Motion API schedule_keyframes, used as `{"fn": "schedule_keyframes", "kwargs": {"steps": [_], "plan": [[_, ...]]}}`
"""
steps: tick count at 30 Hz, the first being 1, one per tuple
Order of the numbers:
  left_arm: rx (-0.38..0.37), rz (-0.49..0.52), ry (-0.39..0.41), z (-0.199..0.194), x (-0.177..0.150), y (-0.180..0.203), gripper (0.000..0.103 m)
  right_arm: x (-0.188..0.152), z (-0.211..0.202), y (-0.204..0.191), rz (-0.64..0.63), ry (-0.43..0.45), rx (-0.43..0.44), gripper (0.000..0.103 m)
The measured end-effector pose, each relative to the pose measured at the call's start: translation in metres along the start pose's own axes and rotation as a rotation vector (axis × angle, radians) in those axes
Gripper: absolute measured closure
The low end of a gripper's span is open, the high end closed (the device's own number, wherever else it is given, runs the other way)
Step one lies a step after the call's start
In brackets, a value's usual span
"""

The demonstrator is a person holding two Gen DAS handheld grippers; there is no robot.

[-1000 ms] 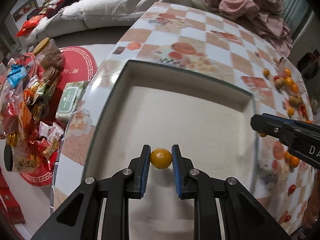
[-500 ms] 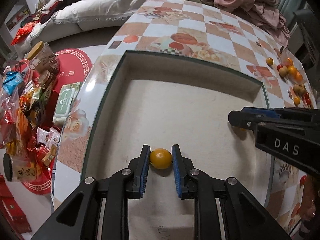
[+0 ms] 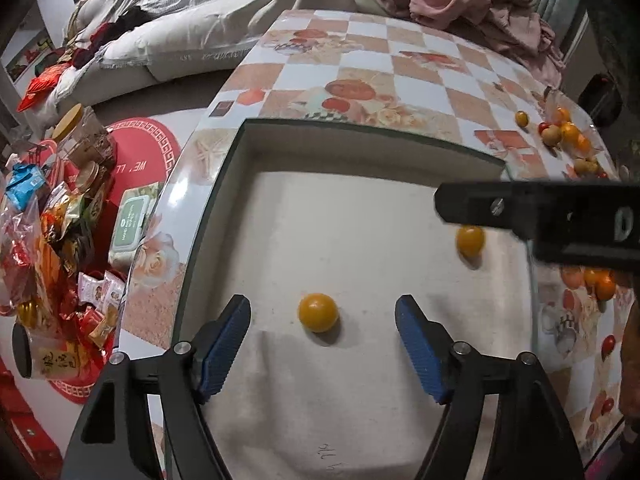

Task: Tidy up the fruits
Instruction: 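Grasp a yellow tomato with the left tool while the right tool grasps a red tomato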

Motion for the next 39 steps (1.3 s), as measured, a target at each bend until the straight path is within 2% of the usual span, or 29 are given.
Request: {"fn": "schedule_keyframes", "kwargs": {"steps": [6,11,16,23,32,38,39], "plan": [[0.014,0.09,-0.006,-0.012,-0.003,0.027,0.027,-0.013,-0.038,0.025,0.068,0.076,-0.006,0.021],[-0.02,0.146,-0.013,-0.023,-0.004,0.061,0.027,-0.04,-0.066,0.07,0.162,0.118,-0.026,0.021],[-0.043,0.228,-0.01,-0.033,-0.002,0.108,0.027,-0.087,-0.087,0.128,0.278,0.126,-0.062,0.021],[-0.069,0.351,-0.019,-0.033,-0.002,0.174,0.027,-0.157,-0.092,0.192,0.415,0.092,-0.124,0.021],[-0.093,0.464,-0.051,-0.006,-0.009,0.237,0.027,-0.217,-0.068,0.214,0.46,0.035,-0.164,0.021],[-0.073,0.534,-0.056,0.015,-0.01,0.262,0.027,-0.233,-0.054,0.209,0.446,0.023,-0.172,0.022],[-0.066,0.54,-0.052,0.018,-0.009,0.265,0.027,-0.235,-0.052,0.208,0.442,0.023,-0.173,0.025]]}}
Point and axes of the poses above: each gripper's, at about its wrist camera, not at the fingertips, and z roughly the way its jaws point, y to its right, x to its top, the point moved 10 cm from there along z, roughly the way its jaws point, and after that the axes turned 14 degrees about -y, right-handed, at the moved point
